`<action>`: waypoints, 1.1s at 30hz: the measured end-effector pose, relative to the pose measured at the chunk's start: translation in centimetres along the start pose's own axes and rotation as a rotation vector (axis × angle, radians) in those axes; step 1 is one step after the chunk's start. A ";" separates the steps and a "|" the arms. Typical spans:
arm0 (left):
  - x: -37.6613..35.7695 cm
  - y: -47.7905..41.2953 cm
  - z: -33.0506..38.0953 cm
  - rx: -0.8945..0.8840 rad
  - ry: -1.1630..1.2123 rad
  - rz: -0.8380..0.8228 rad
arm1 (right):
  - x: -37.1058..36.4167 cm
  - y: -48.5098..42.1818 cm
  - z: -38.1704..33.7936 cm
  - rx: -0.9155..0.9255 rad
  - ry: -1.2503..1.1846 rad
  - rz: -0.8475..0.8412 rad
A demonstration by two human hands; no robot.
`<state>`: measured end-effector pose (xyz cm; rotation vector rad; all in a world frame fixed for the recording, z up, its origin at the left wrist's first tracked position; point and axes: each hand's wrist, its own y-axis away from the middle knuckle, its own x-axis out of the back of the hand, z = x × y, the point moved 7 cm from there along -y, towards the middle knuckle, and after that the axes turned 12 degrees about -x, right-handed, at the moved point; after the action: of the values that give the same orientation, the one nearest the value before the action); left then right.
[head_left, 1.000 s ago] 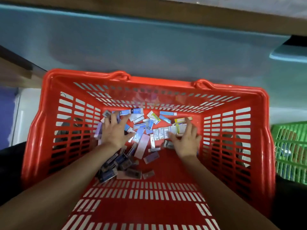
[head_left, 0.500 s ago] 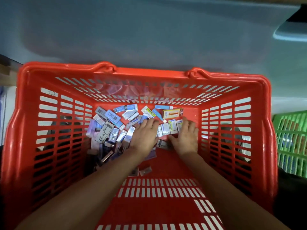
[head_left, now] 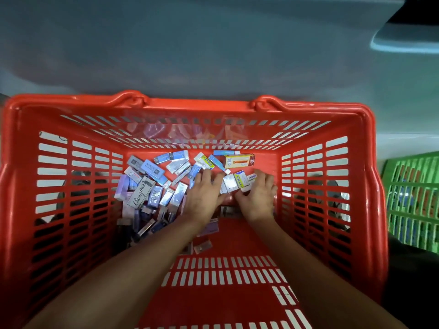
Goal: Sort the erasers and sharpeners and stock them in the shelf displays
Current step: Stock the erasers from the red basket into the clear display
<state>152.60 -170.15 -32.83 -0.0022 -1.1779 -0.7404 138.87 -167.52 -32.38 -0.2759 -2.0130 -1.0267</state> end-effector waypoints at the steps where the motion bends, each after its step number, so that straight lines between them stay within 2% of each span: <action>1: 0.2 0.3 -0.2 -0.011 0.043 0.010 | 0.1 0.2 0.1 0.006 -0.005 -0.007; 6: 3.5 1.8 0.4 -0.096 0.227 0.082 | 1.8 1.8 0.0 0.012 -0.100 -0.016; 15: 15.2 5.6 2.6 -0.154 0.359 0.344 | 9.4 9.6 -6.5 0.287 -0.206 0.026; 22: 24.6 11.3 5.6 -0.295 0.258 0.490 | 16.5 15.4 -10.2 0.406 -0.252 0.063; 24: 26.8 12.7 6.3 -0.321 0.225 0.504 | 18.1 16.9 -10.9 0.408 -0.271 0.031; 30: 32.4 15.6 9.1 -0.383 0.219 0.522 | 23.1 21.8 -13.7 0.567 -0.283 0.055; 33: 34.7 16.3 10.3 -0.402 0.230 0.544 | 25.4 23.3 -14.7 0.594 -0.336 -0.010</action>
<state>158.76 -171.87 6.33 -0.5396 -0.7414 -0.4647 143.74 -167.87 4.76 -0.1206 -2.5182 -0.3619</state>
